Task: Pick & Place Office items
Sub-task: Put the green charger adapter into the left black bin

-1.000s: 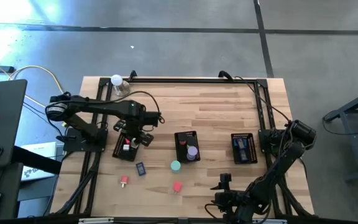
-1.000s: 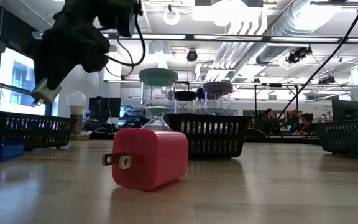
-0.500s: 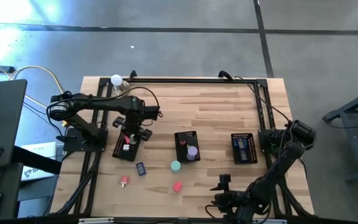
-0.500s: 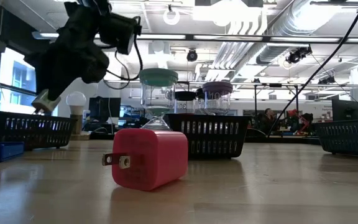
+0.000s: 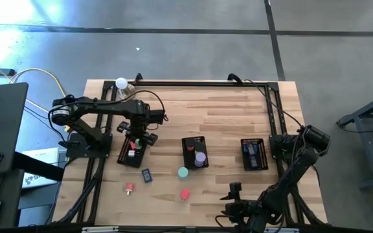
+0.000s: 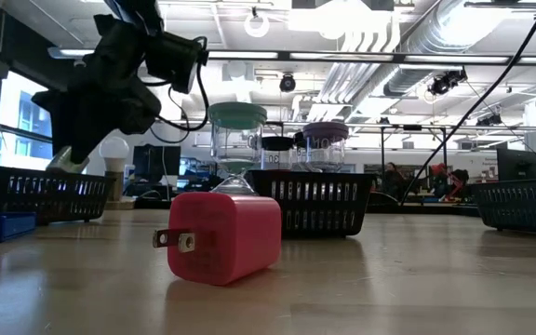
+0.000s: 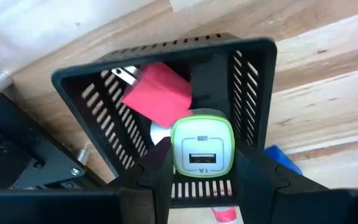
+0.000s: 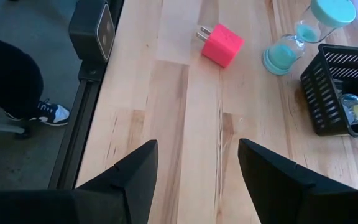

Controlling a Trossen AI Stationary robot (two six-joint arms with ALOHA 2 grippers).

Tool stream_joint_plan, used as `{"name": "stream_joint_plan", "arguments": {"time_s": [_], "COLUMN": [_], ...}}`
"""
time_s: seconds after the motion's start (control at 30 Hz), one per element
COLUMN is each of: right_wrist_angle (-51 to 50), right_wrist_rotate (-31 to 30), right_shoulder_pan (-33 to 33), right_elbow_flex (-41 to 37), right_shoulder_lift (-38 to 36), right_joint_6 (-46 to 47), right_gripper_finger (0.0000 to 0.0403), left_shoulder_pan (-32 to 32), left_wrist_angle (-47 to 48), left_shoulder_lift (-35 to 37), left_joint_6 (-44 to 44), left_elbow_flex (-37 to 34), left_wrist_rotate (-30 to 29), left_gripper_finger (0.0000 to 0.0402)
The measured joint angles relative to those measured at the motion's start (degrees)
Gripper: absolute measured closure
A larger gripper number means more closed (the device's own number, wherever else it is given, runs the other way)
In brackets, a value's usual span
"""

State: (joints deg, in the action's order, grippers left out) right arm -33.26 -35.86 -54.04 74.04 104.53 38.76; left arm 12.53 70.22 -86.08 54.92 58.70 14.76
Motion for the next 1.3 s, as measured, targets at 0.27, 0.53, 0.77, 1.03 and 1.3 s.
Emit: {"name": "stream_joint_plan", "arguments": {"time_s": [0.27, 0.53, 0.77, 1.03, 1.3], "right_wrist_angle": [0.01, 0.03, 2.14, 3.57, 3.61], "right_wrist_rotate": [0.32, 1.24, 1.51, 1.62, 2.42], "right_shoulder_pan": [0.0, -0.02, 0.02, 0.03, 0.04], "right_elbow_flex": [0.0, 0.0, -2.0, -2.34, -2.36], "right_shoulder_lift": [0.0, 0.0, -0.04, -0.04, -0.04], "right_joint_6": [0.01, 0.01, -0.01, -0.99, -1.08], "right_gripper_finger": [0.0192, 0.0192, 0.0192, 0.0192, 0.0192], "left_shoulder_pan": [-0.46, -0.76, -1.49, -1.4, -1.4], "left_wrist_angle": [-1.29, -4.1, -4.06, -3.13, -2.74], "left_shoulder_lift": [0.0, 0.0, 0.0, 0.0, 0.0], "left_joint_6": [0.64, 0.02, -0.98, -0.62, -1.56], "left_elbow_flex": [0.0, 0.0, 0.0, 0.0, 0.0], "left_wrist_rotate": [-2.28, -0.98, 0.17, 0.5, 0.64], "left_gripper_finger": [0.0255, 0.0251, 0.025, 0.0249, 0.0249]}}
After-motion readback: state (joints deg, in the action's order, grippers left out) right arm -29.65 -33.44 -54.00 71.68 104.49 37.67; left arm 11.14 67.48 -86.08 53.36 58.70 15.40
